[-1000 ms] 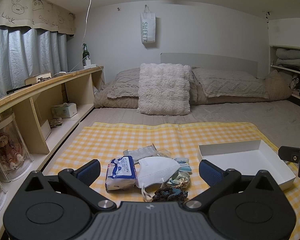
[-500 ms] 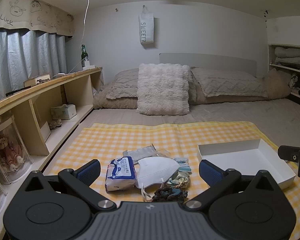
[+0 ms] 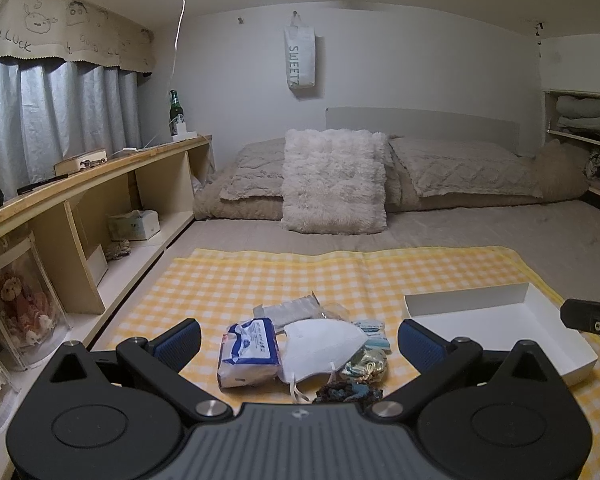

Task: Organize soft objects

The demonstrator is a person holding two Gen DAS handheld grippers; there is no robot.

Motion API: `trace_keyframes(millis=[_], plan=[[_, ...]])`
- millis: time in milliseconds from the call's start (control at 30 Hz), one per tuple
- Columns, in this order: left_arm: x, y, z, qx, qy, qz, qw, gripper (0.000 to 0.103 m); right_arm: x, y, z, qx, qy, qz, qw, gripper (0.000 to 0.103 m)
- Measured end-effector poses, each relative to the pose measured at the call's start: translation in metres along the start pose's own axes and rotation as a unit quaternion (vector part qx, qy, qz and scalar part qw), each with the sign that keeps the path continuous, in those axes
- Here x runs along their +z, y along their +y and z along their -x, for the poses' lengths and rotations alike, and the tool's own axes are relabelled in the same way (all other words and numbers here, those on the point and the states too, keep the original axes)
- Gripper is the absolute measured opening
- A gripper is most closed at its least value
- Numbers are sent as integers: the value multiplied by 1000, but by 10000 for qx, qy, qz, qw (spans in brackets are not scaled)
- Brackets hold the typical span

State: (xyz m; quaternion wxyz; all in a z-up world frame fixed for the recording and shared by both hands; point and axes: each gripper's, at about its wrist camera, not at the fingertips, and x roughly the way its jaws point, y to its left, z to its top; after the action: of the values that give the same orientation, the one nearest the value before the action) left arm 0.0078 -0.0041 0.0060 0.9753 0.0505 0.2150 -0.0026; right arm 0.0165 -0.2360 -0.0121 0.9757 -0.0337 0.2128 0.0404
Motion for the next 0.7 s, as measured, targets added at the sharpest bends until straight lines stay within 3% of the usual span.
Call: trace_keyframes(millis=[133, 300, 700], plan=[[14, 10, -5, 94, -61, 165, 9998, 103, 16, 1, 2, 280, -158, 167, 9993, 103], [36, 23, -12, 311, -160, 282, 9990, 103, 41, 6, -4, 325, -480, 335, 9978, 103], [82, 19, -59, 651, -294, 5, 9974, 103, 102, 25, -58, 656, -690, 292, 9950, 103]])
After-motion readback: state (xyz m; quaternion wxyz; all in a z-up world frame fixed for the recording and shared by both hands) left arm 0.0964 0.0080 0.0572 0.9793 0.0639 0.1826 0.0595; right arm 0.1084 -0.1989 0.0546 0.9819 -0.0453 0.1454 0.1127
